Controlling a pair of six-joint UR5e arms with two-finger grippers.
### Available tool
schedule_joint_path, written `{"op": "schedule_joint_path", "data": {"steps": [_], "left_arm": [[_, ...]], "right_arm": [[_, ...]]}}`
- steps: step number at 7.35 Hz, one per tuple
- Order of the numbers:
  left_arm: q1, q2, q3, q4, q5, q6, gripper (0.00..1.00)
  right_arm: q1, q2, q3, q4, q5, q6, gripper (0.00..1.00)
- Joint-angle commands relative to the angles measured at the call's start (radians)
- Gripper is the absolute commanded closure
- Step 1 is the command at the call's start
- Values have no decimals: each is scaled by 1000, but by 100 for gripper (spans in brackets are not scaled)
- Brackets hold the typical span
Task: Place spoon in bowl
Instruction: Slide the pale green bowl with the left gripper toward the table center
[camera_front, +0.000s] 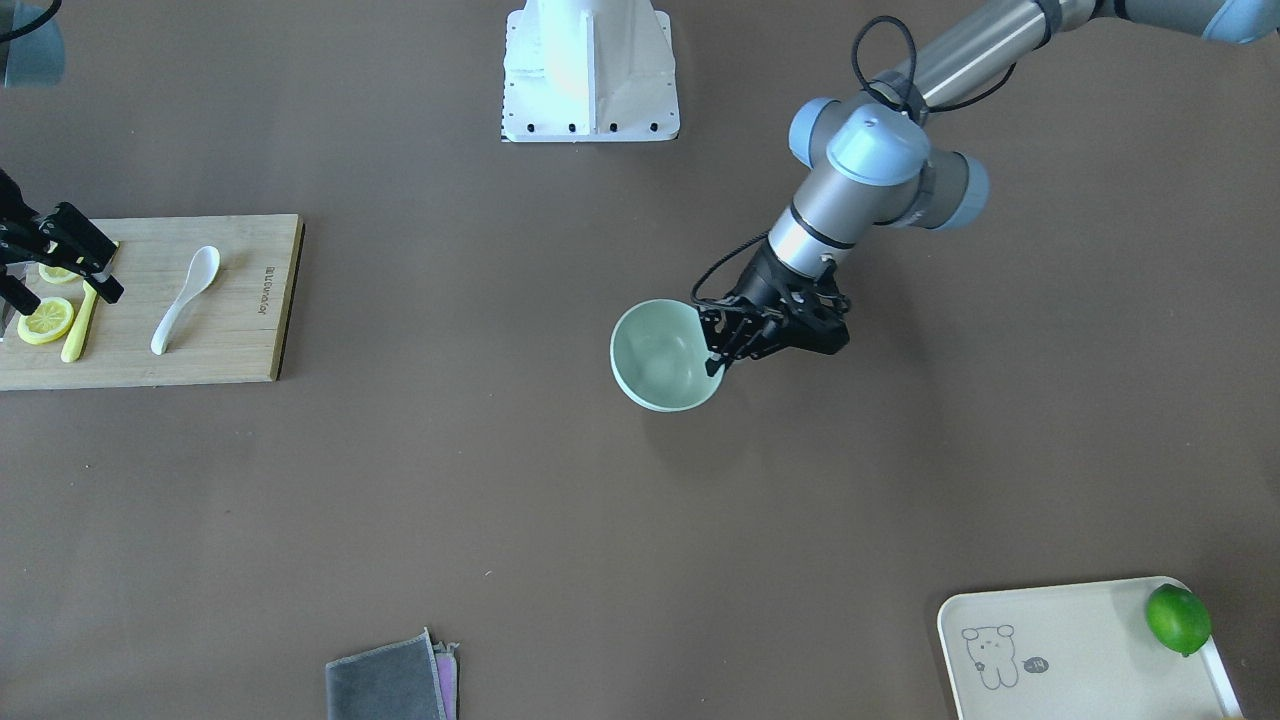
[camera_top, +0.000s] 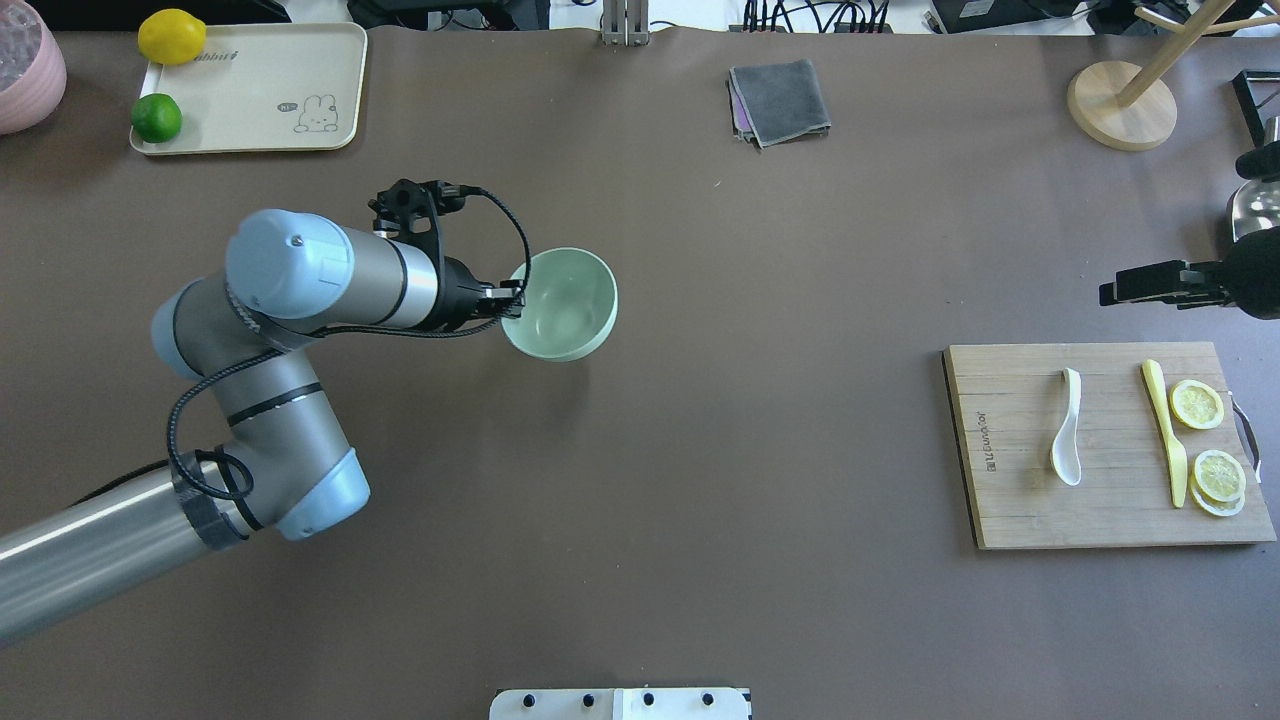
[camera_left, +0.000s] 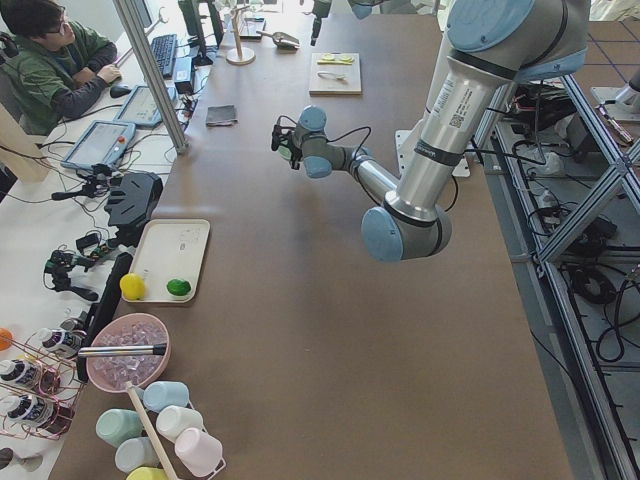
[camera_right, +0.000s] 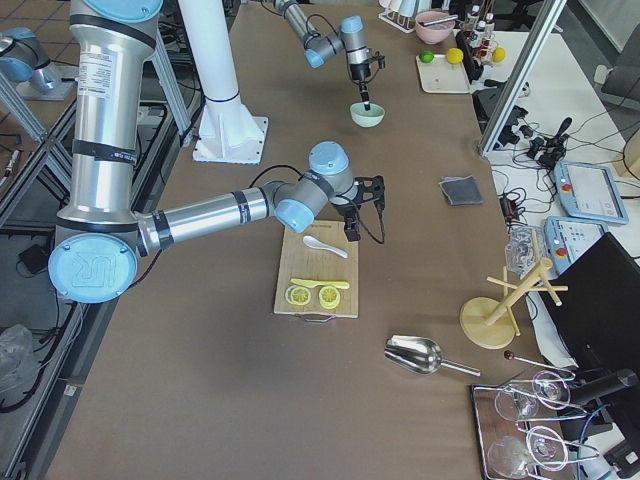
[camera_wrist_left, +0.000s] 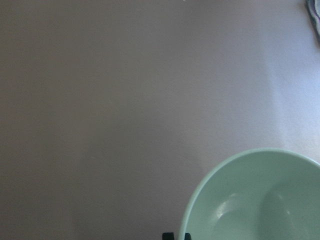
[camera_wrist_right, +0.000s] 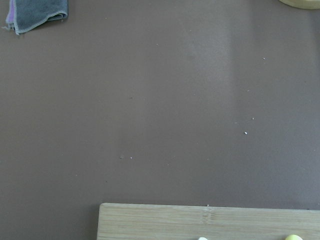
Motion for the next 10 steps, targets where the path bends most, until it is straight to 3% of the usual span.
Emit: {"op": "schedule_joint_path", "data": {"steps": [1, 2, 3, 5, 6, 8, 9, 10], "left_arm": [[95, -73, 0, 83, 116, -19, 100], [95, -70, 1, 82, 119, -15, 23], [95, -67, 0, 82, 156, -12, 2], [65, -51, -50, 81, 145, -1, 2], [7, 6, -99, 84, 72, 43, 2], [-253, 185, -172, 81, -273, 239, 2], [-370, 284, -190, 74, -386, 413, 2], [-477, 348, -186, 76, -478, 565, 2]], "right_arm": [[-6, 2, 0, 0, -1, 3, 0], [-11, 2, 0, 1, -1, 3, 0], [-14, 3, 0, 1, -3, 3, 0], [-18, 6, 0, 0, -13, -9, 0], [-27, 2, -5, 0, -16, 0, 0], [-90, -30, 0, 3, -91, 128, 4], [-153, -52, 0, 8, -177, 173, 5], [-175, -86, 2, 23, -184, 210, 4]]}}
